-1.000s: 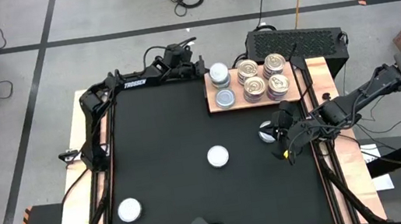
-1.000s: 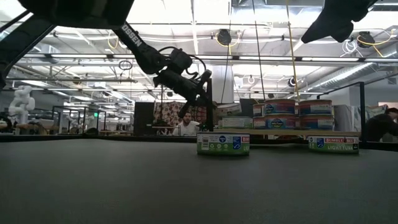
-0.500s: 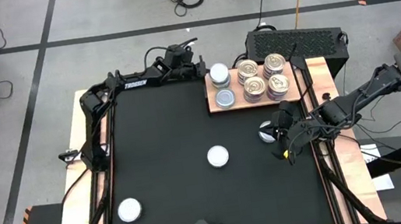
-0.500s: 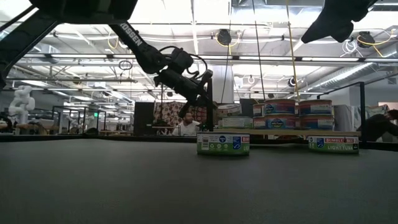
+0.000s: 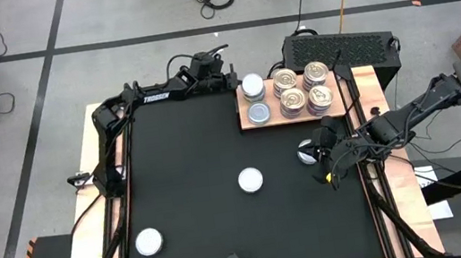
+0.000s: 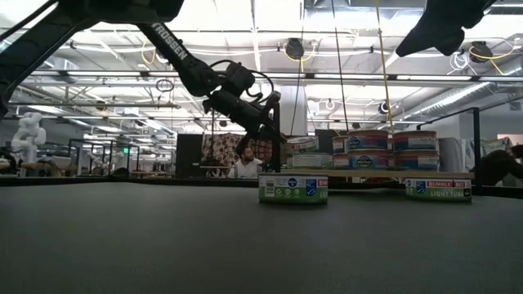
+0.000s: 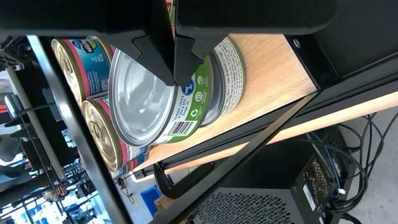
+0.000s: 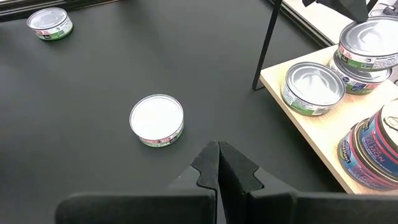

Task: Stack canned seafood by type on shelf
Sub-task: Stack the green tuna can on top of the other green tuna can on the shelf

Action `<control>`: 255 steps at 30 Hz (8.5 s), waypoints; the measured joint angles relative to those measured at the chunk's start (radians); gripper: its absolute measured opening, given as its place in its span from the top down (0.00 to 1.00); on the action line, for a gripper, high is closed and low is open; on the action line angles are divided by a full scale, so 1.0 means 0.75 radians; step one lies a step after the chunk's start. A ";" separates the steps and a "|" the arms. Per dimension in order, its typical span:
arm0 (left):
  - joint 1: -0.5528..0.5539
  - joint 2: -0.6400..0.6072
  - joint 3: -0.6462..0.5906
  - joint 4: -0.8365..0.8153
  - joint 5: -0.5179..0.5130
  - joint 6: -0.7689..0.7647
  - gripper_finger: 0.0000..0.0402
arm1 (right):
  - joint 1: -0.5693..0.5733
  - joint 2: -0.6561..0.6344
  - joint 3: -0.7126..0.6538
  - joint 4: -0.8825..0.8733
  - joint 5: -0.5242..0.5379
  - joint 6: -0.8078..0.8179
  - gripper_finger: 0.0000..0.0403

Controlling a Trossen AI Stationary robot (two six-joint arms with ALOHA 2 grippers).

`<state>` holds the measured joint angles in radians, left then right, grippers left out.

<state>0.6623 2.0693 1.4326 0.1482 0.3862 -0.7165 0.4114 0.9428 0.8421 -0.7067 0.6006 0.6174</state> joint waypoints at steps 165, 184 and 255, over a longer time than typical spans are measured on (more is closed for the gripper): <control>-0.702 -0.218 -0.657 0.096 -0.019 0.637 0.70 | -0.267 0.332 -0.114 0.484 -0.249 -0.111 1.00; -0.691 -0.197 -0.655 0.139 0.048 0.587 0.98 | -0.267 0.328 -0.179 0.574 -0.282 -0.111 1.00; 0.095 -0.377 -0.658 0.010 0.652 0.559 1.00 | -0.364 0.327 -0.178 0.596 -0.354 -0.146 1.00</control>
<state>0.7338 1.7863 0.9394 0.1560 0.8752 -0.2972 0.1382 1.1881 0.7086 -0.2596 0.3348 0.5076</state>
